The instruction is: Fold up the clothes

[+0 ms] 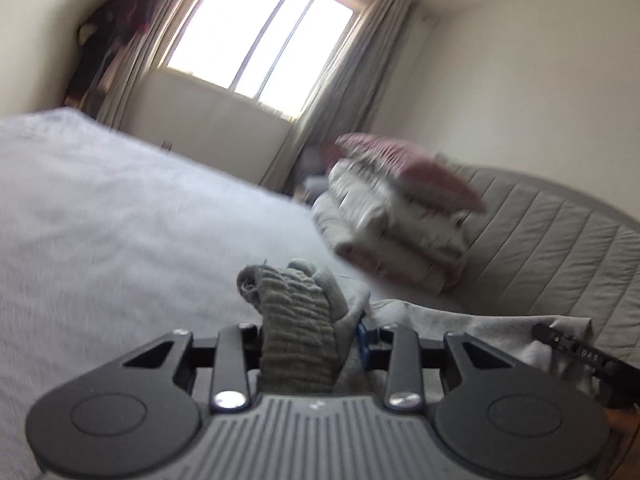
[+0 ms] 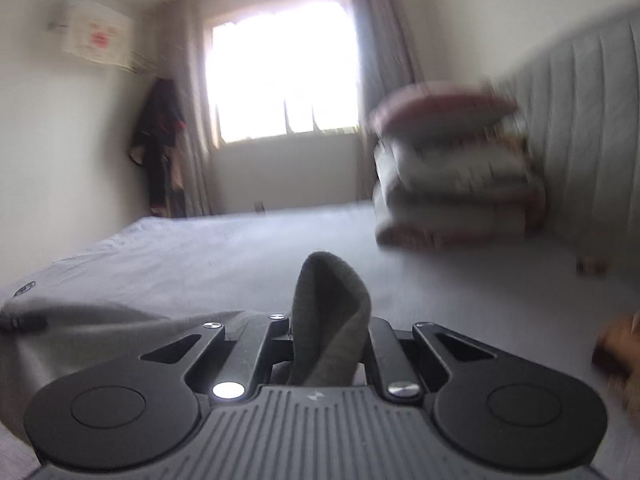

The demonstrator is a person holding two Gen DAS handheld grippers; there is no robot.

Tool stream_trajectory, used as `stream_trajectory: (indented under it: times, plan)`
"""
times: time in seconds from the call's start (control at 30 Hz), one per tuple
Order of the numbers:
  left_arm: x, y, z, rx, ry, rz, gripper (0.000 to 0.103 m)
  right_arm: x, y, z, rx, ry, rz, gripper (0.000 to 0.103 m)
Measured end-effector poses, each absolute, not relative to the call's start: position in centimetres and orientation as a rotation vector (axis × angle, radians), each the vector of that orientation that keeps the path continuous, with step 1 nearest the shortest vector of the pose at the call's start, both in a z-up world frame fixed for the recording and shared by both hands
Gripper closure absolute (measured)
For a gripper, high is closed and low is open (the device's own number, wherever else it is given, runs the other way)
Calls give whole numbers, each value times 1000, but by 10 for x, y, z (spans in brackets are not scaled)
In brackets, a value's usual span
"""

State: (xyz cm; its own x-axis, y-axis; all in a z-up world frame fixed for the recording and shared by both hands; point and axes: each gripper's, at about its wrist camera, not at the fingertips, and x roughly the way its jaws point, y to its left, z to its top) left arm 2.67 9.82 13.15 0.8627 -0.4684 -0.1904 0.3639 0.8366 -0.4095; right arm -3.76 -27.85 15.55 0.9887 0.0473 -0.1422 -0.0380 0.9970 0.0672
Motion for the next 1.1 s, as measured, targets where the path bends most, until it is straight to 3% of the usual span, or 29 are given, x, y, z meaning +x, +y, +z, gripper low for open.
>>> stream_trajectory:
  times: [0.1,0.3,0.5,0.7,0.93,1.1]
  plan:
    - [12,117,136,-361,265,-462,67,-58,-278,165,13,103,118,93]
    - [-5,131,104,-293,413,-448,67,-66,-266,148,-58,257,258,93]
    - [-15,146,82,-249,503,-409,66,-93,-239,140,-147,288,398,93]
    - [-32,151,86,-229,480,-445,66,-103,-242,141,-110,308,412,92]
    - [-41,143,67,-217,628,-443,64,-92,-241,125,-122,420,353,92]
    - [-54,149,72,-213,626,-479,63,-90,-245,128,-75,417,312,90]
